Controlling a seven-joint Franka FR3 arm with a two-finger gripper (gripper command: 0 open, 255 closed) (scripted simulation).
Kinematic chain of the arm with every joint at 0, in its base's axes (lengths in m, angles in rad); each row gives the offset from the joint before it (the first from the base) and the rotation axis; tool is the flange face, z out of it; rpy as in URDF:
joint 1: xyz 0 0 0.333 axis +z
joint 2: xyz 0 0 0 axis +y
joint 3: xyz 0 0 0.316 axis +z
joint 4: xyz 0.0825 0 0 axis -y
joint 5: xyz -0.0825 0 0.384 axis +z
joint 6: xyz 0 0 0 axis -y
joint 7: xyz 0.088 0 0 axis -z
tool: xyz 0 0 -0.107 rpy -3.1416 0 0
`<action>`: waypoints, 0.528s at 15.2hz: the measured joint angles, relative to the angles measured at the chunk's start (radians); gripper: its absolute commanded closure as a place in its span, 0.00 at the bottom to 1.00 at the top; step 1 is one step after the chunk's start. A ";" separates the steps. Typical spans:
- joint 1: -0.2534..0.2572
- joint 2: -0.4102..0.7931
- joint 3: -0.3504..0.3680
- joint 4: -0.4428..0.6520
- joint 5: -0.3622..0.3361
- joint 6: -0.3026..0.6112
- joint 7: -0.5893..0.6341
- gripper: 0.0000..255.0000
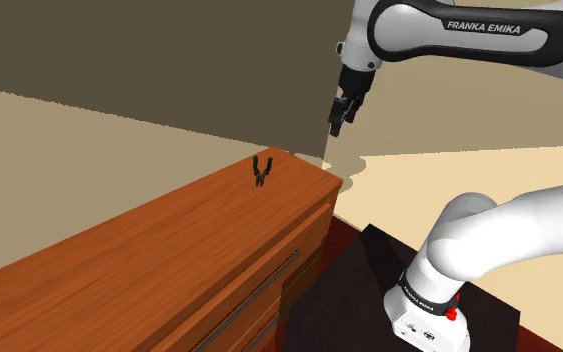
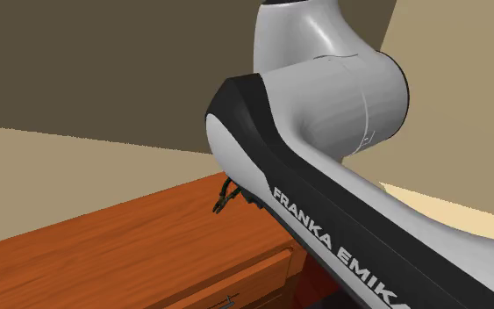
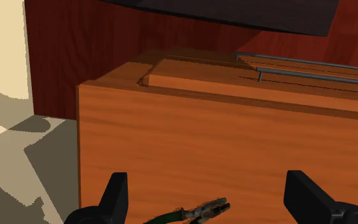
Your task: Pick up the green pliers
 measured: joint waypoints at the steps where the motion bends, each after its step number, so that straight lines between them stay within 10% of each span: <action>1: 0.000 0.000 0.000 0.000 0.000 0.000 0.000 0.00; 8: -0.034 0.162 0.084 -0.018 0.013 0.176 0.201 0.00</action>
